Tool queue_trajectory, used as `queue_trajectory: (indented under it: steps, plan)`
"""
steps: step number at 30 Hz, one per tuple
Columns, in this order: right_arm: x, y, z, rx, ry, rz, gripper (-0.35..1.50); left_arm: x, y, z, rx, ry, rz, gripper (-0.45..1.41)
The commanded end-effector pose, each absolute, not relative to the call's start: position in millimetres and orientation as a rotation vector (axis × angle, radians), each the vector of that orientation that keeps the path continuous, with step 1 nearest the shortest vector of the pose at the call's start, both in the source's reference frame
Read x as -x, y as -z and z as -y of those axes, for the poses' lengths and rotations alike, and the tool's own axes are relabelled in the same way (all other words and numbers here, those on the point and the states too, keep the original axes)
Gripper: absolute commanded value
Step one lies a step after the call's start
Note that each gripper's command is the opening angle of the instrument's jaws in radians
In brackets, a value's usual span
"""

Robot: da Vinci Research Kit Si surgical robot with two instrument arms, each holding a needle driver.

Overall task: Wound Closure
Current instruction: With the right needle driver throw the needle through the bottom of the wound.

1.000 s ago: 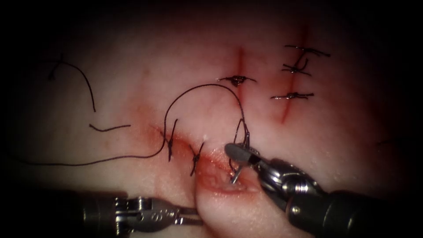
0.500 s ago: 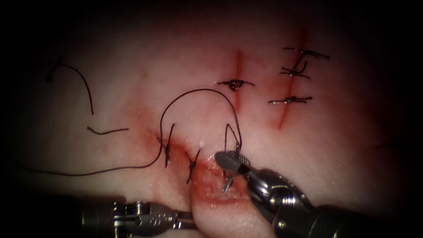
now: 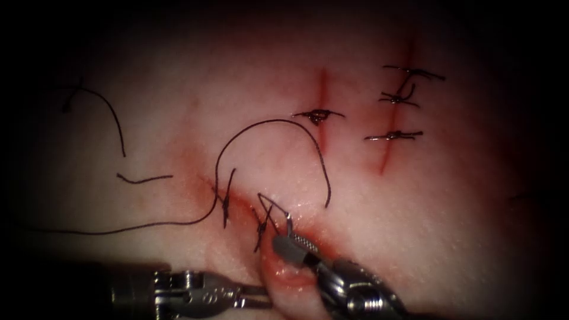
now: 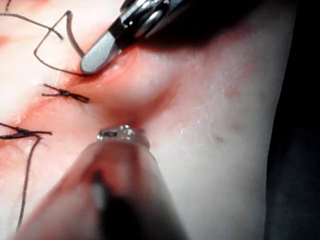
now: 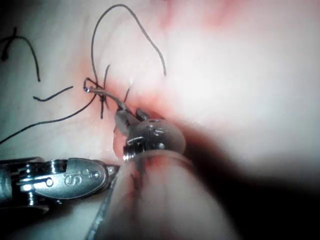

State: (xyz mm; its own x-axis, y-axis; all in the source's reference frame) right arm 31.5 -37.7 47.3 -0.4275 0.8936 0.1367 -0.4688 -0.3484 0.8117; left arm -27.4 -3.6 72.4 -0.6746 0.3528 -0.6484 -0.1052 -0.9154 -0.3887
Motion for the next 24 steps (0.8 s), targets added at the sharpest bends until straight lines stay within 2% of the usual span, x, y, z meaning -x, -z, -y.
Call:
queue_trajectory:
  steps: [1,5,12,13,15,16,18,21,24]
  plan:
    - [-32.3,-48,37.1,-0.712,-1.868,-0.913,-0.35,27.9,-73,4.0,1.113,-2.62,0.473,-0.06]
    - [-32.2,-48,35.9,-0.593,-1.796,-0.949,-0.35,27.8,-73,4.3,1.11,-2.617,0.472,-0.06]
    - [-29.0,-51,30.6,-0.439,-1.64,-0.95,-0.35,27.4,-73,4.2,1.112,-2.617,0.477,-0.06]
    - [-28.6,-52,29.6,-0.398,-1.568,-1.03,0.26,27.4,-73,4.0,1.12,-2.609,0.474,-0.06]
    - [-28.1,-52,28.5,-0.317,-1.448,-1.078,1.0,27.3,-72,3.9,1.136,-2.595,0.465,-0.05]
    - [-27.9,-53,28.1,-0.306,-1.418,-1.084,1.16,27.2,-72,3.8,1.144,-2.588,0.46,-0.05]
    - [-27.2,-53,27.2,-0.356,-1.401,-1.098,1.35,27.1,-72,3.6,1.16,-2.573,0.451,-0.03]
    - [-26.1,-54,26.2,-0.385,-1.382,-1.109,1.45,26.8,-71,3.1,1.185,-2.551,0.424,-0.03]
    - [-24.1,-54,24.7,-0.414,-1.374,-1.112,1.47,26.3,-70,1.8,1.239,-2.545,0.346,-0.05]
